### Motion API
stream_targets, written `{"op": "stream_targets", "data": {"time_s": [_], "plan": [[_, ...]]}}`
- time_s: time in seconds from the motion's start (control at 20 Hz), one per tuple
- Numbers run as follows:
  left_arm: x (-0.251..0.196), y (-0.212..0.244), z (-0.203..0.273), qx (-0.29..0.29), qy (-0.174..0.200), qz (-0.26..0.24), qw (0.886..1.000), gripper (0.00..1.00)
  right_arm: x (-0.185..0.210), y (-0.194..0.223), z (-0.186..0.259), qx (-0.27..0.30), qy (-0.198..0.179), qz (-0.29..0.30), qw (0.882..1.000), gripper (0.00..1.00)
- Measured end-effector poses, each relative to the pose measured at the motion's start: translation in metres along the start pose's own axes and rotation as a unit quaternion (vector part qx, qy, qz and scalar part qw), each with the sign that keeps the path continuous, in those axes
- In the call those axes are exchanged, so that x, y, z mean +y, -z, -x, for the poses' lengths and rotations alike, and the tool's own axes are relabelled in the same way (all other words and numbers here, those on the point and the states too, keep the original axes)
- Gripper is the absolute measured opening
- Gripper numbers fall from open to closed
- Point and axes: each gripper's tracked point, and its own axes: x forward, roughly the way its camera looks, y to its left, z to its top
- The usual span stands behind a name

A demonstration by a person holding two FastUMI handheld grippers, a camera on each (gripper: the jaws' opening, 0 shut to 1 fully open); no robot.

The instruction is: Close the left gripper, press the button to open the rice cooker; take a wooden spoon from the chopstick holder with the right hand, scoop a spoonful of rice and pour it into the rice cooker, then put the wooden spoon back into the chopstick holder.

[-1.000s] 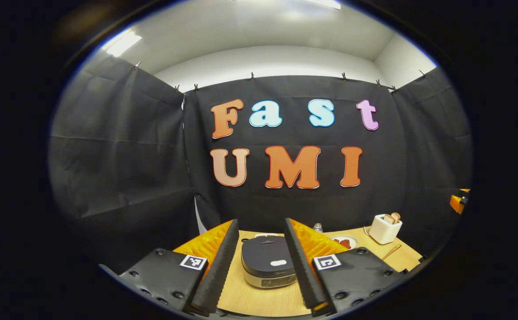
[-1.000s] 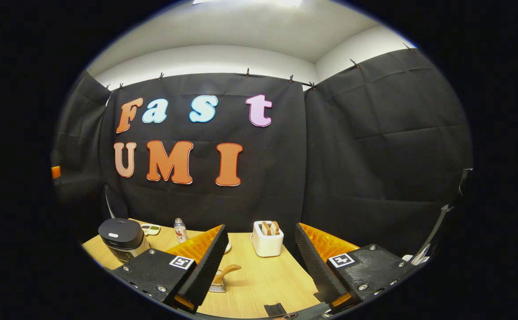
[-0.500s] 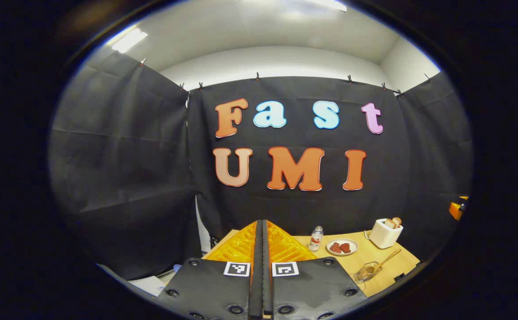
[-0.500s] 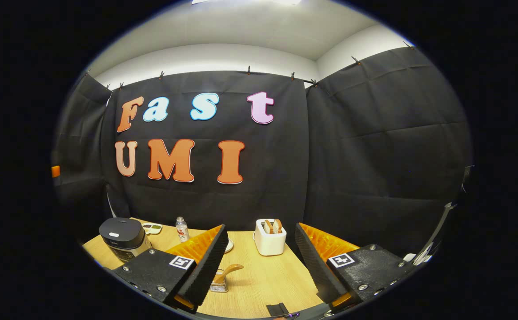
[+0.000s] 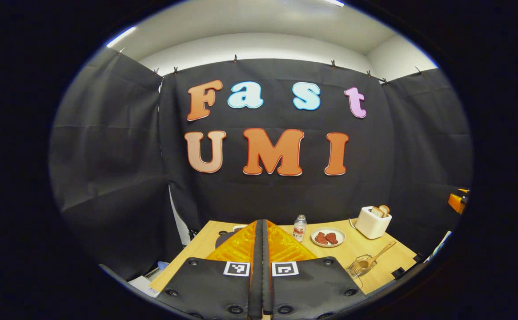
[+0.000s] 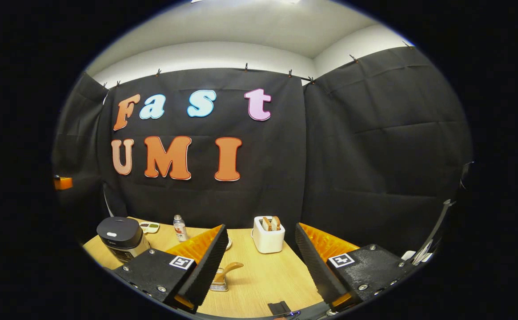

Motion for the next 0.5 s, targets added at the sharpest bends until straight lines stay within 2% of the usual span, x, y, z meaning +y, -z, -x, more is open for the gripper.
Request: {"op": "stream_targets", "data": {"time_s": [0.05,0.25,0.5], "plan": [[-0.003,0.009,-0.010,0.009,0.007,0.002,1.000,0.04,0.000,0.001,0.000,0.001,0.004,0.001,1.000,0.94],[-0.007,0.041,-0.054,0.038,0.024,-0.009,0.999,0.05,0.000,0.006,0.002,0.007,0.016,0.011,1.000,0.94],[-0.011,0.106,-0.098,0.085,0.048,-0.027,0.995,0.05,-0.002,0.013,0.002,0.020,0.036,0.010,0.999,0.94]]}}
